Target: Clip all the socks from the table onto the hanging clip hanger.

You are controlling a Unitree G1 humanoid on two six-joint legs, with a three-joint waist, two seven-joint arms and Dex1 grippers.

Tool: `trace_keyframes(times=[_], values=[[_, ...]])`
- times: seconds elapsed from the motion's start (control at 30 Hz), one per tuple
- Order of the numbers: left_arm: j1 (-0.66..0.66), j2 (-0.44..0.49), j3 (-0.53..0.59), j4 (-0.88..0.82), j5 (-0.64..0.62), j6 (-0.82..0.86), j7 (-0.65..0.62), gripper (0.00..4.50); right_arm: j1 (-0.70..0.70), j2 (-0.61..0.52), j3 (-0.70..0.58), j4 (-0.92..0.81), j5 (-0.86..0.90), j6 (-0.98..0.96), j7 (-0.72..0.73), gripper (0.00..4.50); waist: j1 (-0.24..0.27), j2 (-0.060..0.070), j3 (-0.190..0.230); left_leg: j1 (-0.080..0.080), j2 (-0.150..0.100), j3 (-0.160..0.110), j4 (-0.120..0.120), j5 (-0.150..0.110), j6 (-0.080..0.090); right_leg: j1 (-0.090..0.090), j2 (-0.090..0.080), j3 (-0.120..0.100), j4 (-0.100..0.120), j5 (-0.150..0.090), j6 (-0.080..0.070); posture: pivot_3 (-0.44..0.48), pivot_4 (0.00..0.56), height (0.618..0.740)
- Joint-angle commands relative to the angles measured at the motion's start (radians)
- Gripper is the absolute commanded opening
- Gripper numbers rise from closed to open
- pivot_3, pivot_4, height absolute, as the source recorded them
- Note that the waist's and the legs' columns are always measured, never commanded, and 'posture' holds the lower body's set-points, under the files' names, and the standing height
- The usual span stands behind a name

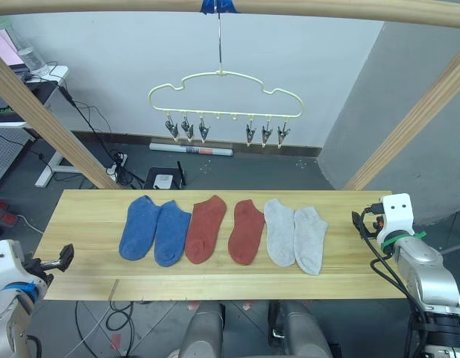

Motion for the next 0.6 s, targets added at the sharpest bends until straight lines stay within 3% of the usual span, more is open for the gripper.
trace_keyframes(times=[0.03,0.3,0.53,0.6], values=[[0.006,0.021,0.015,0.004,0.012,-0.031,0.007,4.5,-0.004,-0.005,-0.012,-0.042,0.001,0.002,-0.006,4.48,0.0,0.0,0.0,0.0,0.0,0.0,0.0,0.0,0.0,0.0,0.0,0.0,0.0,0.0,0.0,0.155,0.265,0.74],[0.018,-0.001,0.004,-0.025,0.049,-0.064,0.068,4.5,-0.016,-0.017,-0.001,-0.032,0.003,0.005,0.017,4.48,0.001,0.0,0.0,0.0,0.006,0.0,0.0,0.0,-0.001,-0.001,0.002,0.0,0.0,0.0,0.0,0.152,0.286,0.74],[0.014,0.004,0.022,-0.025,0.038,-0.121,0.053,4.5,-0.012,-0.02,0.01,-0.029,0.0,-0.004,0.031,4.48,0.0,0.0,0.002,0.0,0.007,0.001,-0.001,-0.002,-0.003,-0.002,0.005,0.0,-0.001,-0.001,-0.001,0.146,0.298,0.74],[0.011,0.023,0.029,-0.058,-0.039,-0.067,-0.027,4.5,-0.009,-0.03,0.024,-0.036,-0.002,-0.019,0.051,4.48,-0.001,0.001,0.005,0.0,0.007,0.002,-0.001,-0.002,-0.003,-0.002,0.005,0.0,-0.001,-0.001,-0.001,0.141,0.299,0.74]])
